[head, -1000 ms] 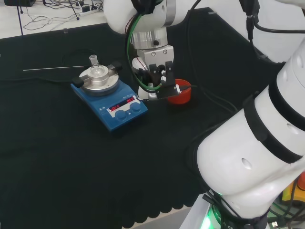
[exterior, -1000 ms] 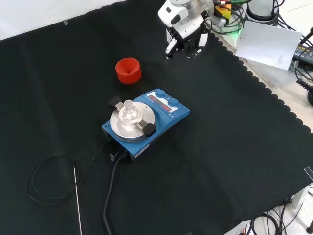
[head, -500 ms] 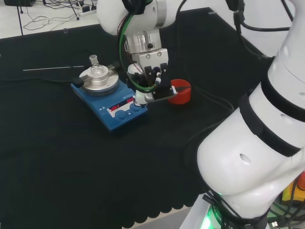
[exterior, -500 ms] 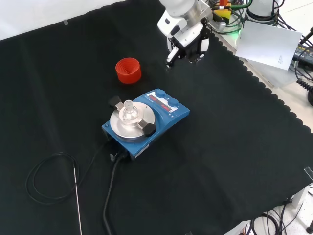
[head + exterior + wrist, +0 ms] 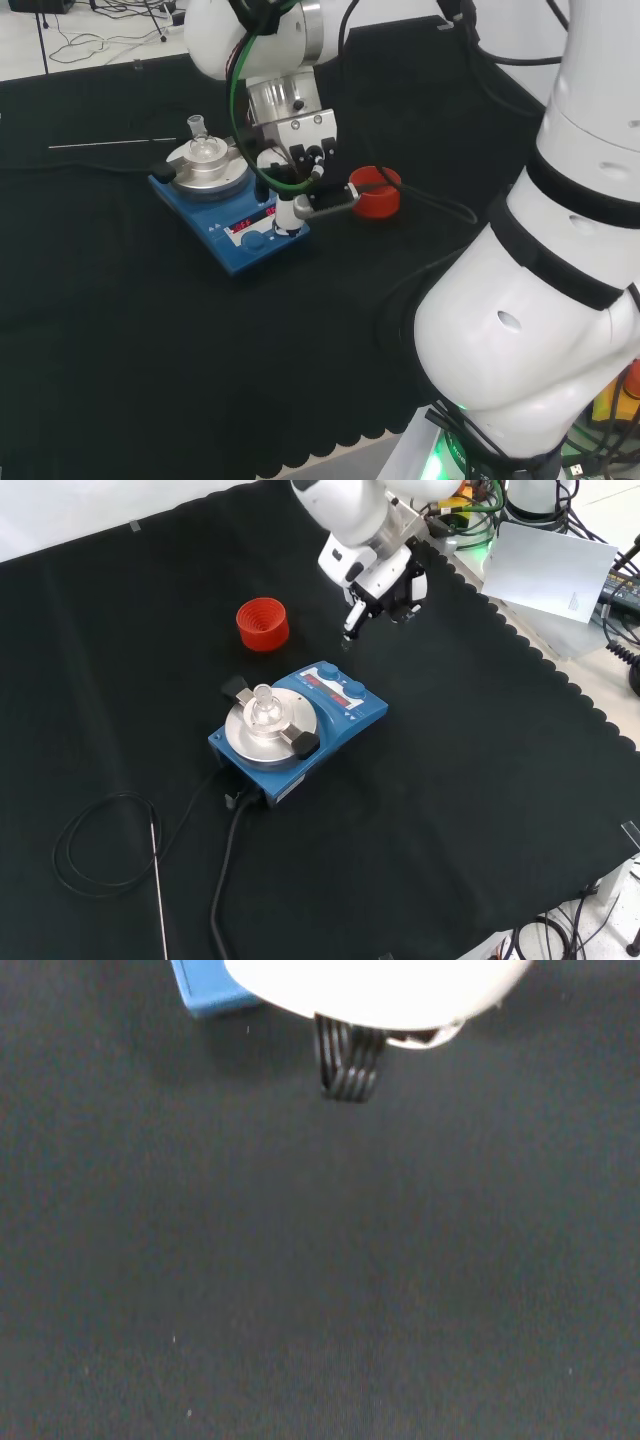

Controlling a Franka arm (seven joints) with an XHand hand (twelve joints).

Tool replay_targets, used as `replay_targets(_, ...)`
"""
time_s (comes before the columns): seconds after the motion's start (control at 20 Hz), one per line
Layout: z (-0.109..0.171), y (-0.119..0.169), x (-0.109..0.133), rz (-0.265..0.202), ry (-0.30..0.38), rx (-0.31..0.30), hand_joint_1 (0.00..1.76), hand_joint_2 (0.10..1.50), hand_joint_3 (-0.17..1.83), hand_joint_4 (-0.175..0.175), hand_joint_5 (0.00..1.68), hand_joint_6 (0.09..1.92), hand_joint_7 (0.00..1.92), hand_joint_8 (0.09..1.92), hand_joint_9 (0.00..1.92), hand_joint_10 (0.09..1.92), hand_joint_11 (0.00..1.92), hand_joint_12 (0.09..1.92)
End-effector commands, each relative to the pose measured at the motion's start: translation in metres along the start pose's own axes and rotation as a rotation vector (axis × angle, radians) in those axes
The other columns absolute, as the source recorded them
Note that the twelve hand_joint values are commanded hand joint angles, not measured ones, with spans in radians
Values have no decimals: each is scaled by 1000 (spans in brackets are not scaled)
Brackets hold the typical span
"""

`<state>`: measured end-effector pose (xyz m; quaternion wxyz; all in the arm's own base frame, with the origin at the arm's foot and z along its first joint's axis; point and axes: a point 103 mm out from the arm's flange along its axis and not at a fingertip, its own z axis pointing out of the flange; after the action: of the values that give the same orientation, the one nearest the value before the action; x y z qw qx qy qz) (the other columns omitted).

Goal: Turn on the heater.

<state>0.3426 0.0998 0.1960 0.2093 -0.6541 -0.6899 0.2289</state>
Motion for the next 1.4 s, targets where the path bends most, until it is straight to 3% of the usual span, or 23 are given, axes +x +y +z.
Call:
replay_targets(0.05,11,13,8,-35,-30,103,1398,621,1039,-11,256,411,1467,1550,1563,1438,1081,1242)
replay_targets(0.6,24,29,18,-53,-32,149,1397,624,1039,-3,291,207,1463,1553,1559,1439,1077,1243)
replay_targets(1.0,28,34,20,-39,-61,153,1396,624,1041,-2,304,185,1462,1553,1559,1438,1076,1241)
replay_targets(1.4,26,37,16,-40,-33,173,1395,623,1043,-4,321,179,1462,1552,1562,1436,1077,1240)
